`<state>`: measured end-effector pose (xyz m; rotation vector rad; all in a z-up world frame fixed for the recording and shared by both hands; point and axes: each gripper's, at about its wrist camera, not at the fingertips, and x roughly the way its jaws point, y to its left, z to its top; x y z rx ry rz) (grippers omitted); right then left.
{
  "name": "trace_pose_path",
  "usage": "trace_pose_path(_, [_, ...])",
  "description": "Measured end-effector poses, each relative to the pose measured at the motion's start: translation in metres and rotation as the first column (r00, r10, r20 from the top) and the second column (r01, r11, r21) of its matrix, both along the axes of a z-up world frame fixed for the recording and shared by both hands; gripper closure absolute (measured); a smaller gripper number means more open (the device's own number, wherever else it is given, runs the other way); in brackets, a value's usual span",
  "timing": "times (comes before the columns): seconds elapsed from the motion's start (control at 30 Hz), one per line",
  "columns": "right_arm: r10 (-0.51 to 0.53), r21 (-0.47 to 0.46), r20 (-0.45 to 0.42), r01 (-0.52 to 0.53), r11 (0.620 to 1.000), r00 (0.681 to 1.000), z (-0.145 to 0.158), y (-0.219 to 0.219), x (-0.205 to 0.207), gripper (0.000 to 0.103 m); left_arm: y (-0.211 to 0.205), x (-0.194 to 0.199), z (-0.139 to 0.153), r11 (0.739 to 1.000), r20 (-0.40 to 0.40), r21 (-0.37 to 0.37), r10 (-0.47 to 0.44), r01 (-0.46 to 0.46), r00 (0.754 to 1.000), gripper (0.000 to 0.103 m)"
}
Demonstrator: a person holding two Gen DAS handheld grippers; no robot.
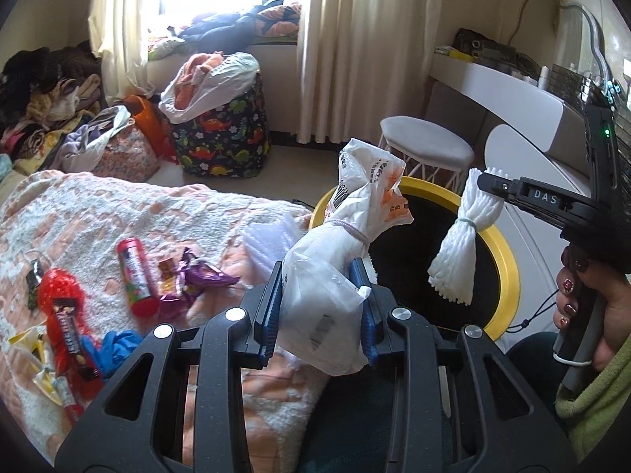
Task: Collect trash
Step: 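Carry both items over the yellow bin and open both tools to drop them, then grasp the yellow snack wrapper with the left tool while the right tool grasps another white mesh net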
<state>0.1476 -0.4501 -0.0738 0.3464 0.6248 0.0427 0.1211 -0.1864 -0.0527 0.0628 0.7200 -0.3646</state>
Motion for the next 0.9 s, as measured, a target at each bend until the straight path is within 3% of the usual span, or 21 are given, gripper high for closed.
trace_pose_path(0.2, [-0.033, -0.001, -0.009, 0.033, 0.999, 0.999, -0.004, -0.011, 0.001, 0.082, -0.026, 0.011, -0.007, 0.999, -0.022, 0.009, -0.041, 0.042, 0.999, 0.076])
trace_pose_path(0.3, [-0.053, 0.016, -0.013, 0.053, 0.998, 0.999, -0.008, -0.020, 0.000, 0.060, -0.034, 0.018, -0.010, 0.998, -0.030, -0.005, -0.060, 0.059, 0.998, 0.070])
trace_pose_path(0.33, [-0.059, 0.017, -0.014, 0.059, 0.998, 0.998, -0.009, -0.021, 0.000, 0.058, -0.033, 0.020, -0.010, 0.998, -0.026, -0.023, -0.056, 0.056, 0.998, 0.059])
trace_pose_path(0.37, [-0.063, 0.016, -0.016, 0.063, 0.998, 0.998, -0.009, -0.023, 0.000, 0.056, -0.032, 0.021, -0.011, 0.998, -0.022, -0.034, -0.049, 0.049, 0.999, 0.055])
trace_pose_path(0.43, [-0.072, 0.026, -0.010, 0.073, 0.997, 0.997, -0.008, -0.025, -0.002, 0.049, -0.028, 0.022, -0.010, 0.999, -0.011, -0.046, -0.019, 0.019, 1.000, 0.032])
trace_pose_path(0.57, [-0.054, 0.035, 0.027, 0.053, 0.998, 0.998, -0.004, -0.020, -0.003, 0.044, -0.012, 0.018, -0.005, 0.995, 0.018, -0.100, 0.026, -0.024, 1.000, 0.011])
trace_pose_path(0.9, [0.107, -0.017, 0.081, -0.106, 0.994, 0.991, 0.011, 0.040, -0.007, 0.036, 0.029, 0.007, 0.007, 0.983, 0.083, -0.125, 0.145, -0.134, 0.986, 0.011])
